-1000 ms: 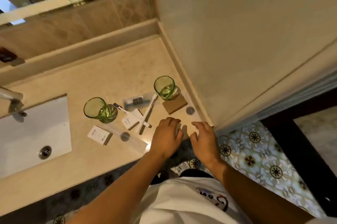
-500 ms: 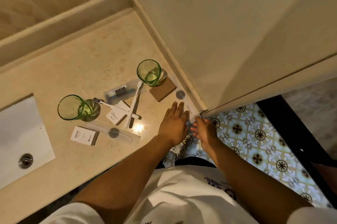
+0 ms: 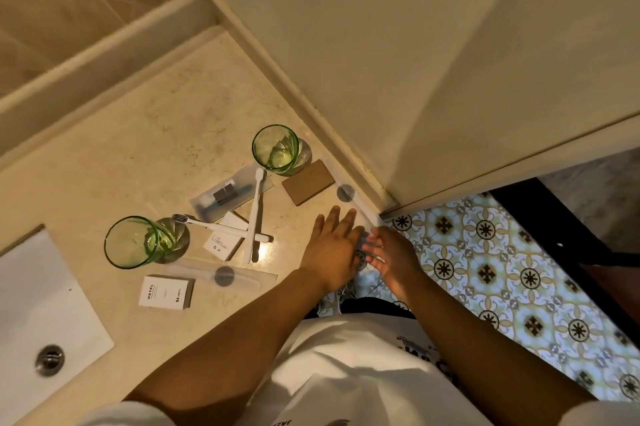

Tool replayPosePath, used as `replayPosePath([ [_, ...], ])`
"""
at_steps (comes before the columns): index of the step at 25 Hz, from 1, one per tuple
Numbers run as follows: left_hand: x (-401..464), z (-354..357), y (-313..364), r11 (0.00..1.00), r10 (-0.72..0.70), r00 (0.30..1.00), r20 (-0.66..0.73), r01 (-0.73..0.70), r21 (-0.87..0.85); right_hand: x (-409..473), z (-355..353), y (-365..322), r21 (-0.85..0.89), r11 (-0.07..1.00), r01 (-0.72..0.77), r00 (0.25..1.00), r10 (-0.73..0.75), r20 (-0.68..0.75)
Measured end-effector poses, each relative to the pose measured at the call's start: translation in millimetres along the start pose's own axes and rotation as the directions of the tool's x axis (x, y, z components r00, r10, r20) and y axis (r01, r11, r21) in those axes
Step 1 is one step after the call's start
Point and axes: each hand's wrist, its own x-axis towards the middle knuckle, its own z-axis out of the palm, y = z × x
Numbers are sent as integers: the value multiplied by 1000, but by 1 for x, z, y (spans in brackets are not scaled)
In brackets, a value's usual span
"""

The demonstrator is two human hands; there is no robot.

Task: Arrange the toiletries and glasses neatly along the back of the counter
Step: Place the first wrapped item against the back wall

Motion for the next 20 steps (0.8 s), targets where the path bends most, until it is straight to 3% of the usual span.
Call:
replayPosePath([
  [3,-8,-3,2,972,26,988,-154,-60,-226,-9,-2,-5,89,996,26,1000,-25,-12],
  [5,-12,-9,10,806,-164,968,-191,20,-592,-18,-5,-7,135,988,78,997,-78,-1],
  [6,-13,-16,15,611,-318,944,-90,131,-781,-22,-7,-8,166,981,102,994,-106,14],
  [7,-11,-23,19,350,-438,898,47,218,-911,-25,-8,-7,194,974,117,991,-128,43],
  [9,-6,-32,21,-138,-503,824,261,222,-965,-31,-13,-4,222,968,116,984,-143,109],
  [10,-3,-37,21,-303,-481,816,322,190,-934,-33,-15,-2,224,968,113,981,-145,132],
  [11,-2,-43,21,-400,-454,819,352,166,-902,-36,-17,1,216,969,121,974,-158,162],
  [13,-1,-52,19,-464,-431,823,371,150,-873,-40,-20,7,118,978,172,957,-194,214],
  [20,-7,-73,9,-453,-419,826,377,170,-875,-55,-8,10,-172,939,299,912,-228,339],
])
